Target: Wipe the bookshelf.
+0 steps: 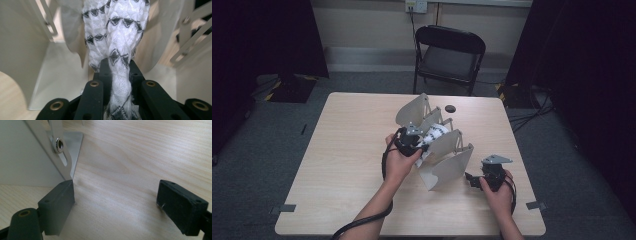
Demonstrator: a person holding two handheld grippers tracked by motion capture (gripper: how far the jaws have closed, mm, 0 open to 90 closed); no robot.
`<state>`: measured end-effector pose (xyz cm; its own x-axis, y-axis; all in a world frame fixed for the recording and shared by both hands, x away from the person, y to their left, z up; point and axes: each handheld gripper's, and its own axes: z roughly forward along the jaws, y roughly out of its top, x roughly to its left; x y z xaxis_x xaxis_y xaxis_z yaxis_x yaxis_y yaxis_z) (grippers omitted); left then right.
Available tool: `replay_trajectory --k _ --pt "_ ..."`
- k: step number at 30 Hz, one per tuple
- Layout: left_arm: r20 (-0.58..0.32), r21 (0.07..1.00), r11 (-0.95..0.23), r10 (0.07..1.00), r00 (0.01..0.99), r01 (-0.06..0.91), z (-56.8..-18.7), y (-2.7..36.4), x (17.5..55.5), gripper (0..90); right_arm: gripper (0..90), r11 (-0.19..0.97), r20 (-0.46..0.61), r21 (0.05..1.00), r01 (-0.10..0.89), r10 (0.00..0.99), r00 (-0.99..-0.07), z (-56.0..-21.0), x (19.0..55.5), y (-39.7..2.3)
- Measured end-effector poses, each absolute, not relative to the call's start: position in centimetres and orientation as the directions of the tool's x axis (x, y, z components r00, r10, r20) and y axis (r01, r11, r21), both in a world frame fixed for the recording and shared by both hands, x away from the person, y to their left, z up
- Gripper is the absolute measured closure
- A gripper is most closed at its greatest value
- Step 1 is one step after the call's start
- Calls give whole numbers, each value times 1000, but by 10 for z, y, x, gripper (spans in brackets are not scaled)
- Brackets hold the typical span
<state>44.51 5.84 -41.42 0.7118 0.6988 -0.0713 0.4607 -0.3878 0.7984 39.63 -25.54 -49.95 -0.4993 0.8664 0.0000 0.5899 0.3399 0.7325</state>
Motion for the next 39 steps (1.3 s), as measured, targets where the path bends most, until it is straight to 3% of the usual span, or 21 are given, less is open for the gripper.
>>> replay_trajectory --k 9,33,39 --pt "-37 832 -395 661 750 389 -384 54 442 790 142 340 -1 733 589 867 -499 -500 396 -255" --pt "-37 731 -497 656 754 468 -456 49 444 768 142 343 0 733 587 863 -505 -500 396 -255" --pt "-67 734 -462 681 729 498 -466 55 443 678 142 343 0 733 587 863 -505 -500 396 -255"
